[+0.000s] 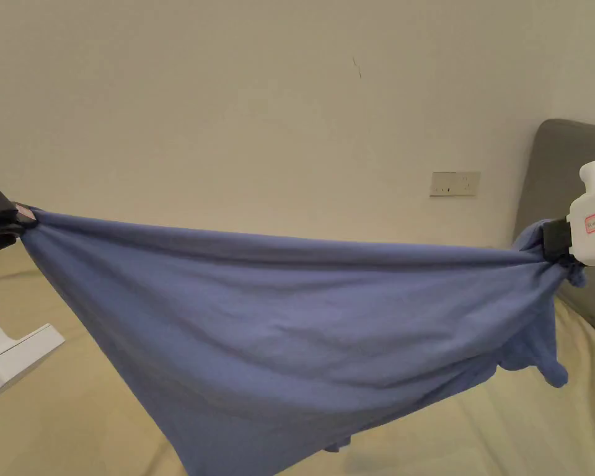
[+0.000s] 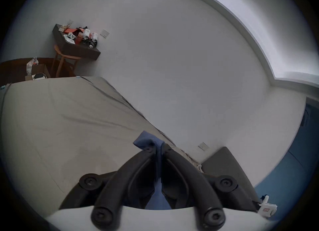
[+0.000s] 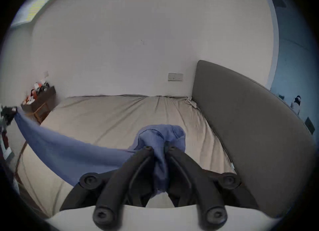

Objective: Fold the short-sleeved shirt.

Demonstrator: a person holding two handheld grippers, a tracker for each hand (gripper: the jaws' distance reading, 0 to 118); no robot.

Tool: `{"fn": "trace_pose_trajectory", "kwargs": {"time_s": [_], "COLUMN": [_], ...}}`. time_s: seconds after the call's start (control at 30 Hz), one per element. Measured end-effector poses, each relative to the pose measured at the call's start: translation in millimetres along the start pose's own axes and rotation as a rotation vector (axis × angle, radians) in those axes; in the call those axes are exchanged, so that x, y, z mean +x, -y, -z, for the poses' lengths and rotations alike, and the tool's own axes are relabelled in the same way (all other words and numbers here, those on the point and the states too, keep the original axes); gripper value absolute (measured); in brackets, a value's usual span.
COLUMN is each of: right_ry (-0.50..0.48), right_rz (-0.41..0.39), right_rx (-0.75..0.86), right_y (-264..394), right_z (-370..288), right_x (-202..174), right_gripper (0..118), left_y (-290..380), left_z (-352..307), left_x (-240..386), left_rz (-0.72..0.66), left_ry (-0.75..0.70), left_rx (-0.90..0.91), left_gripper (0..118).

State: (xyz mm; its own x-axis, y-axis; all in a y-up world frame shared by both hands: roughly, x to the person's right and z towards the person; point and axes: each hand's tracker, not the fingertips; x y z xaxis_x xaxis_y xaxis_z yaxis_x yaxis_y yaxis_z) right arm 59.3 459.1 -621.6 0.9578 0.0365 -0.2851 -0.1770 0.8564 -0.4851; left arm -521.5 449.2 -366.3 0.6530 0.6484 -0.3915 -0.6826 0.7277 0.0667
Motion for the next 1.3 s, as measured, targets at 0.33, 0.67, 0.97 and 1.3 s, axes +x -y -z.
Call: {"fn": "trace_pose_trajectory", "kwargs": {"time_s": [0.33, 0.67, 0.97, 1.3], "right_ry": [0.015, -0.028, -0.094, -0.15], "right_rz": [0.018, -0.076, -0.131, -0.128], "right_rx": [-0.109, -0.205, -0.384, -0.472], "right_y": [-105.7, -23.2, 213.8, 330.6], "right_z": [57.1, 112.6, 107.4, -3.4], "right_x": [-23.3, -57.8, -52.4, -13.7], "right_gripper": [9, 9, 9, 9], "left_y": [-47.7, 24.7, 142.7, 176.9], "left_z": [74.0, 111.6, 57.1, -85.4], "left_x": [18.0, -17.8, -124.5, -234.2], "left_rz": [0.005, 0.057, 0.161, 0.086], "left_ry": [-0.023, -0.117, -0.098, -0.186], "left_rx": [-0.028, -0.219, -0.519, -0.59], "left_gripper": [5, 5, 5, 5]}}
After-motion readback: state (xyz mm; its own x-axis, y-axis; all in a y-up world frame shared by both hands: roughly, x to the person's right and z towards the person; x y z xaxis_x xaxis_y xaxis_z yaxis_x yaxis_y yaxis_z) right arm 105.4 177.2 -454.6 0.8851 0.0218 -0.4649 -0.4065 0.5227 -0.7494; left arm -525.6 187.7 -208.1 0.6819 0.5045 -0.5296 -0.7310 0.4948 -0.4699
